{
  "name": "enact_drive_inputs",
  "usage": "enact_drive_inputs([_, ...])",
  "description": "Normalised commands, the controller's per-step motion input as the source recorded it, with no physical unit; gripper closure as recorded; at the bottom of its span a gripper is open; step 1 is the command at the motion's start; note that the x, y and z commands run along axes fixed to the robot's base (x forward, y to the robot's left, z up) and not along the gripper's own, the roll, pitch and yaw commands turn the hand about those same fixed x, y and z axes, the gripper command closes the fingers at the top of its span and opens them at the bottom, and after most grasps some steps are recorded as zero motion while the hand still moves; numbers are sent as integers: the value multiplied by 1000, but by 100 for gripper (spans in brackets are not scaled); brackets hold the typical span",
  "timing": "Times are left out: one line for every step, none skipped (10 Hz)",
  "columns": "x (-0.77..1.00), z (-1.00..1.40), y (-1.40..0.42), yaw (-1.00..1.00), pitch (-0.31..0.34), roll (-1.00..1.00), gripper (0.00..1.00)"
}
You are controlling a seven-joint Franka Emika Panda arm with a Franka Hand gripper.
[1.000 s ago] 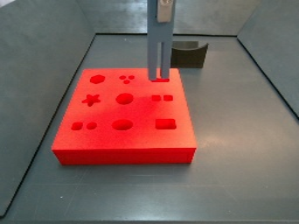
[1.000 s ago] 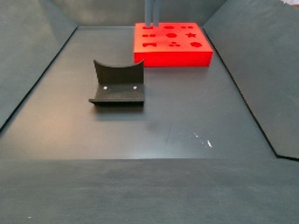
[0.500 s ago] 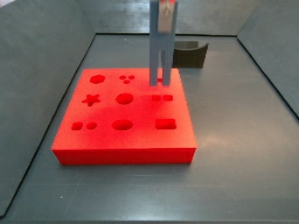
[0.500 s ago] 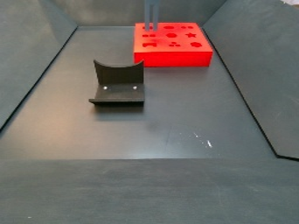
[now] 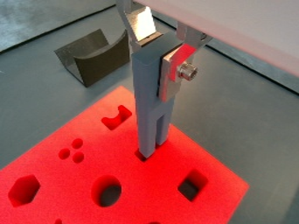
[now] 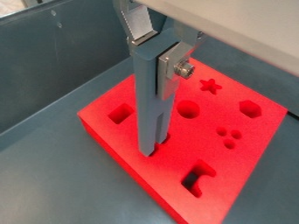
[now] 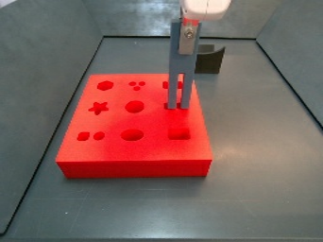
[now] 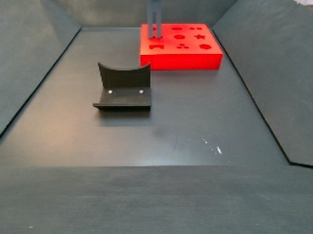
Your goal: Insert the double-square object.
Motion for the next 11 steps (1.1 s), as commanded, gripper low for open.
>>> enact_drive_inputs([-203,-289,-83,74,0,0,100])
enact_drive_inputs([-83,-260,9,0,31,0,100])
enact_drive_inputs([-49,-177,166,0,71,0,100])
enact_drive_inputs([-63,-123,203,0,81,29,100])
enact_drive_inputs([-17,-120,174,0,83,43,100])
enact_drive_inputs([0,-214,31,0,76,39,100])
enact_drive_inputs([77,-523,-46,0,41,1,100])
enact_drive_inputs([14,-734,-169,0,33,13,100])
enact_drive_inputs([0,-780,-163,0,50,21,100])
enact_drive_inputs([31,-743,-71,-23,79,23,100])
enact_drive_inputs([94,-731,0,-54,46,0,100])
